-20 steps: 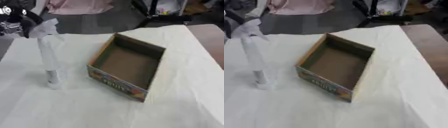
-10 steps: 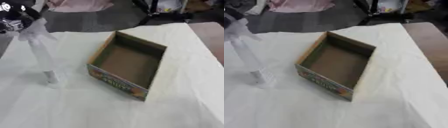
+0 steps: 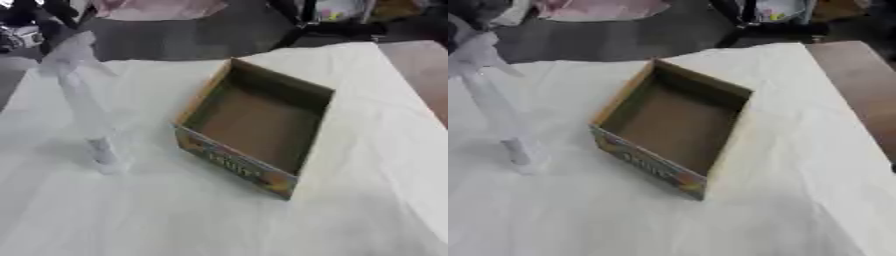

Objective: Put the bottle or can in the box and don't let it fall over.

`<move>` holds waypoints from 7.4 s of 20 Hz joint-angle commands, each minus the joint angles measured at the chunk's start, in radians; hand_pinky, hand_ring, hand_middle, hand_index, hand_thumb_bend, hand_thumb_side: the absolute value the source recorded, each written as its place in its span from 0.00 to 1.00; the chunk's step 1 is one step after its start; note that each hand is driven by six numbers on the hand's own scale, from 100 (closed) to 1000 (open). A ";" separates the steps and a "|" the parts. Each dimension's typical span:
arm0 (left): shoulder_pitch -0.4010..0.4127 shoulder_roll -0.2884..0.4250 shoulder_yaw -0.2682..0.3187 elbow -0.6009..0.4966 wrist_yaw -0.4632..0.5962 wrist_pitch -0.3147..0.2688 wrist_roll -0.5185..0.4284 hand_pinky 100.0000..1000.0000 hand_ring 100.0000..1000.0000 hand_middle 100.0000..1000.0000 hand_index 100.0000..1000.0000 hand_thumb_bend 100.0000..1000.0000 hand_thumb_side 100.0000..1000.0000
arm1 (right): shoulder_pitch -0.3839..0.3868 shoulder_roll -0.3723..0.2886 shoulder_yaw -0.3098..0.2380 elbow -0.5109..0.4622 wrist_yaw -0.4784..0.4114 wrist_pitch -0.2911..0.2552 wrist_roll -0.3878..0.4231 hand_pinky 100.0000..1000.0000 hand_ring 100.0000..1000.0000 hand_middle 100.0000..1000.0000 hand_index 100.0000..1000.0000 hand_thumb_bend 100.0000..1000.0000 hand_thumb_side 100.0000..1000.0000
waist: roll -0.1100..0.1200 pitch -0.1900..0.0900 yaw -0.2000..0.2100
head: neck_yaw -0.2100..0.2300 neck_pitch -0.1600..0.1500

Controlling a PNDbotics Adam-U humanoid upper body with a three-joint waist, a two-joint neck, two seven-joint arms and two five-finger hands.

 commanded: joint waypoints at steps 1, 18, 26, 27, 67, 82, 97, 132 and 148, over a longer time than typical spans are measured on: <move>-0.017 0.025 0.009 -0.006 -0.008 0.002 -0.011 0.66 0.50 0.77 0.91 0.05 0.73 | -0.008 -0.010 -0.006 -0.017 0.009 0.004 0.001 0.90 0.92 0.94 0.89 0.00 0.25 | 0.000 -0.011 -0.002 | 0.003 -0.001; -0.019 -0.002 -0.022 0.016 -0.078 -0.010 -0.074 0.67 0.55 0.78 0.90 0.09 0.69 | -0.020 0.003 -0.006 -0.017 0.016 0.013 0.001 0.90 0.92 0.94 0.89 0.00 0.25 | 0.006 0.004 -0.011 | 0.011 -0.002; -0.018 -0.015 -0.036 0.029 -0.106 -0.026 -0.108 0.65 0.55 0.77 0.90 0.13 0.58 | -0.023 0.004 -0.006 -0.017 0.015 0.015 0.003 0.90 0.92 0.94 0.89 0.00 0.26 | 0.007 0.006 -0.013 | 0.012 -0.003; -0.017 -0.016 -0.037 0.032 -0.110 -0.028 -0.113 0.65 0.55 0.76 0.89 0.13 0.57 | -0.024 0.005 -0.006 -0.017 0.015 0.015 0.003 0.90 0.92 0.94 0.89 0.00 0.26 | 0.007 0.007 -0.013 | 0.012 -0.004; -0.042 -0.067 -0.060 0.095 -0.063 -0.049 -0.045 0.00 0.00 0.00 0.11 0.00 0.00 | -0.032 0.028 -0.013 -0.017 0.016 0.036 0.003 0.90 0.90 0.92 0.89 0.00 0.27 | 0.011 0.013 -0.029 | 0.013 -0.018; -0.077 -0.040 -0.018 0.039 0.122 -0.005 -0.045 0.00 0.00 0.00 0.09 0.00 0.01 | -0.019 0.012 -0.018 -0.017 0.001 0.031 0.000 0.90 0.90 0.92 0.88 0.00 0.26 | 0.010 -0.013 -0.028 | 0.014 0.001; -0.228 -0.087 -0.038 0.026 0.152 0.016 -0.061 0.00 0.00 0.00 0.09 0.00 0.00 | -0.007 -0.037 -0.024 -0.017 -0.046 0.021 0.000 0.89 0.89 0.91 0.88 0.00 0.24 | 0.027 -0.065 -0.057 | 0.023 0.023; -0.371 -0.284 -0.070 0.227 -0.078 -0.067 0.008 0.00 0.00 0.00 0.11 0.00 0.02 | -0.085 -0.042 -0.008 -0.017 -0.074 0.048 0.020 0.89 0.89 0.91 0.88 0.00 0.24 | 0.078 -0.025 -0.179 | 0.109 -0.006; -0.368 -0.323 -0.086 0.254 -0.188 -0.133 -0.059 0.35 0.23 0.58 0.72 0.12 0.41 | -0.110 -0.033 -0.004 -0.017 -0.077 0.063 0.021 0.90 0.89 0.92 0.88 0.00 0.25 | 0.092 -0.009 -0.204 | 0.114 -0.010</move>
